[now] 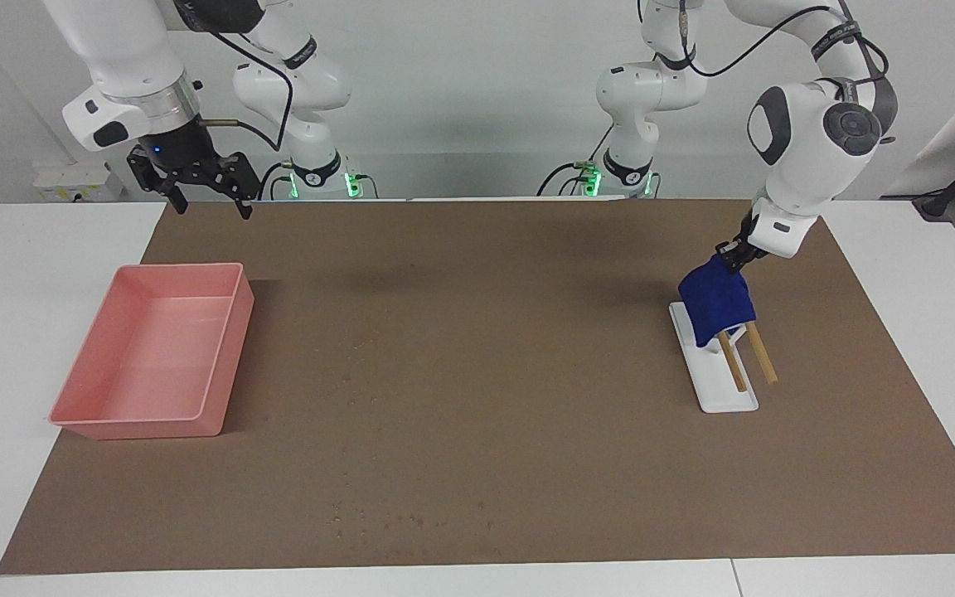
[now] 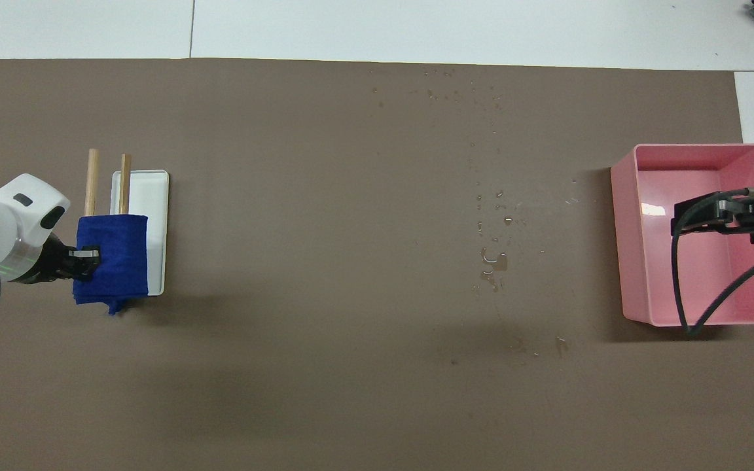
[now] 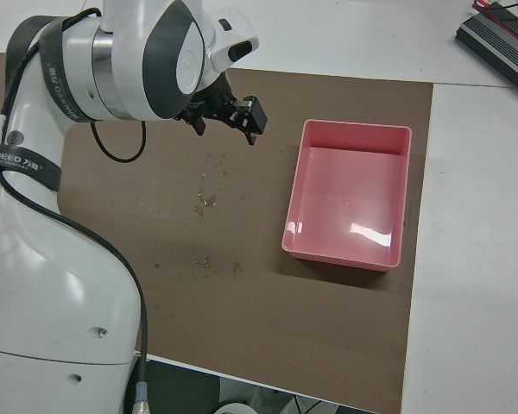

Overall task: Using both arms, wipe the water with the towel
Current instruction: 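Lift the blue cloth with the left gripper while the right gripper approaches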

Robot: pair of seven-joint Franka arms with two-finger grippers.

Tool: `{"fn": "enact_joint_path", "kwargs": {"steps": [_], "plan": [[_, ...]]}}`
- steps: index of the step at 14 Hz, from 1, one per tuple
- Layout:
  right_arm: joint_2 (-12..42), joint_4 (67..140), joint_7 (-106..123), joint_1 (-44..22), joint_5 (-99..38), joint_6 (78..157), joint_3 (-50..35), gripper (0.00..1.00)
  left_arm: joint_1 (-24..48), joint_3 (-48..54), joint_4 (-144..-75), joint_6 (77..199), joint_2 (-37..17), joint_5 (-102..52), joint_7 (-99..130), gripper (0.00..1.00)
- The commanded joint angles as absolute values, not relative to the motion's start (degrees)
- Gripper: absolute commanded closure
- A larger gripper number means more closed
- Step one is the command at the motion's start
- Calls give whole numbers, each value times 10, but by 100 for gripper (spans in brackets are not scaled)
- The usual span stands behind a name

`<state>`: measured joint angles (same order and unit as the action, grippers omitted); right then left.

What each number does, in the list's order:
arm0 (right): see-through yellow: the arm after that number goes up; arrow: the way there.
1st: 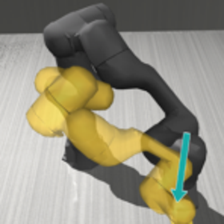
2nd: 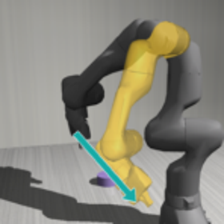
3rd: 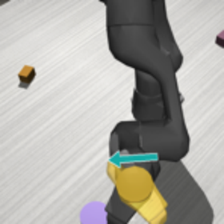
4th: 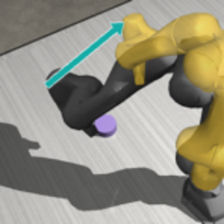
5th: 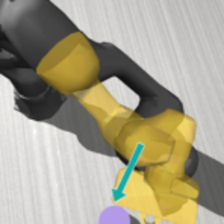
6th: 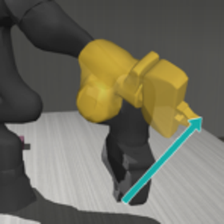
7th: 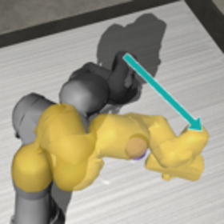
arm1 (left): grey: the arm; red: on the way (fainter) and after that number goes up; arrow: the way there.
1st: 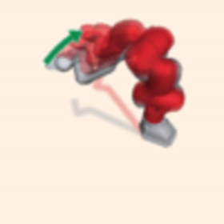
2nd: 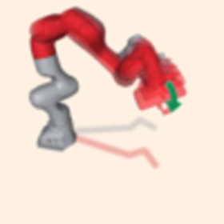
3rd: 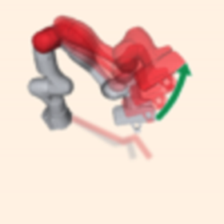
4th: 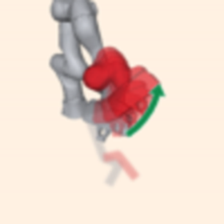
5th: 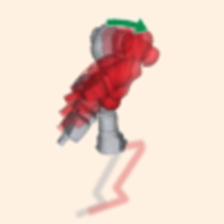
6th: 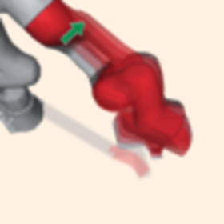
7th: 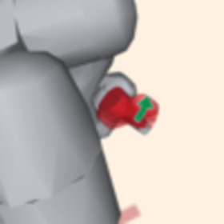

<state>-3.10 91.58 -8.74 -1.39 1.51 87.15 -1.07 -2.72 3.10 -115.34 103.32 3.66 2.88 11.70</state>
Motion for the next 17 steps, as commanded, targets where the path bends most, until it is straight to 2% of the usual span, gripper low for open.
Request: {"fn": "enact_joint_path", "kwargs": {"steps": [1,11,17], "plan": [[-43,925,-80,-21,8,873,-19,0,-25,30,-1112,992,25,14,132,100],[-33,923,-285,-52,-72,913,-25,0,-20,32,-958,861,22,-32,270,100],[-11,910,-437,-61,-149,954,-25,0,-4,61,-905,838,21,-73,441,100]]}}
